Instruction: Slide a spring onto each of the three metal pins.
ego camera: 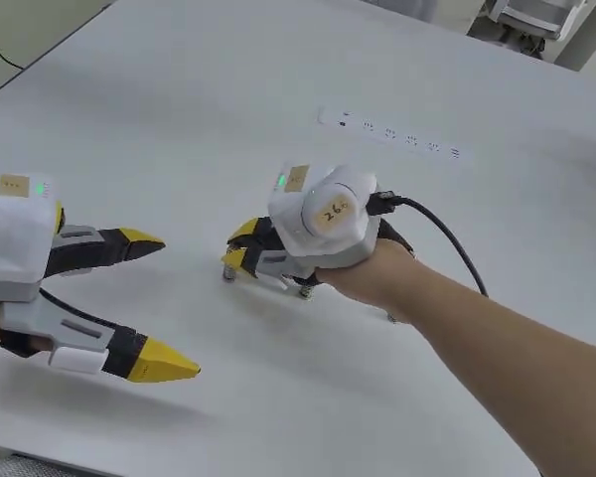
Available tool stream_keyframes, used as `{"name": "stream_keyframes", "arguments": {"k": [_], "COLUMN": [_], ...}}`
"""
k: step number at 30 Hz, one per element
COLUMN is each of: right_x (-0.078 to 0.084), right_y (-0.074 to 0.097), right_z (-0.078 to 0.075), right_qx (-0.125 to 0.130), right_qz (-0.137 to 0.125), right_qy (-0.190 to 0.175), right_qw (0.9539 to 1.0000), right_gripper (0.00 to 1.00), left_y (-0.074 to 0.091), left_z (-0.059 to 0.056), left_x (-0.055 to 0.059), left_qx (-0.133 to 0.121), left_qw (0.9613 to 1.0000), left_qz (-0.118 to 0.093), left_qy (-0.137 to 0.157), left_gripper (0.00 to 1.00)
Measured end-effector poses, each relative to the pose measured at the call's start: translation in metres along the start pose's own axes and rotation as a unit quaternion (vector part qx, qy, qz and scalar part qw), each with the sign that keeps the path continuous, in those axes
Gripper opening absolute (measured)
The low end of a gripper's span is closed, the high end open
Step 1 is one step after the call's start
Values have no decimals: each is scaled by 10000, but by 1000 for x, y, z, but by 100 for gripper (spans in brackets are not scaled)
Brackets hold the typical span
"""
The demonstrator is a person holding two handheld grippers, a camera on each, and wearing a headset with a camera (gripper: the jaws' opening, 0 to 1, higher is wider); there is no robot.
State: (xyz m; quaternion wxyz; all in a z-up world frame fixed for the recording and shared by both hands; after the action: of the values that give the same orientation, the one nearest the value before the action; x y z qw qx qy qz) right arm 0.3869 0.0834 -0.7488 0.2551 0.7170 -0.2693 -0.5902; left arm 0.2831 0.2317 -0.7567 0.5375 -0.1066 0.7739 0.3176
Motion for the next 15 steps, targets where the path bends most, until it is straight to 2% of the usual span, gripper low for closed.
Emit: {"name": "stream_keyframes", "arguments": {"k": [15], "right_x": [-1], "right_y": [3], "right_z": [1], "right_qx": [75], "right_qz": [-49], "right_qy": [-111], "right_qw": [9999], "right_gripper": [11], "left_y": [1], "left_z": [-2], "left_x": [-3], "left_qx": [16], "left_qw": [10000], "left_qz": [-6], "left_qy": [0], "left_gripper": [93]}}
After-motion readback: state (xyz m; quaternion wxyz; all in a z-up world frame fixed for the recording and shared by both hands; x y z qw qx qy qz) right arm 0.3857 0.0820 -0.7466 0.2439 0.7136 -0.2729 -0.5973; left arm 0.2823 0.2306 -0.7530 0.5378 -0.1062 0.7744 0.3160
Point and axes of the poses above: the centre of the closed fingertips' face, and the gripper's own axes: y roughly backward along the fingers, z roughly to its left, x roughly out of its underside, the point moved 10 cm from there along y, roughly backward along the fingers, and after that the axes turned 3 degrees about -x, right-handed, at the moved point
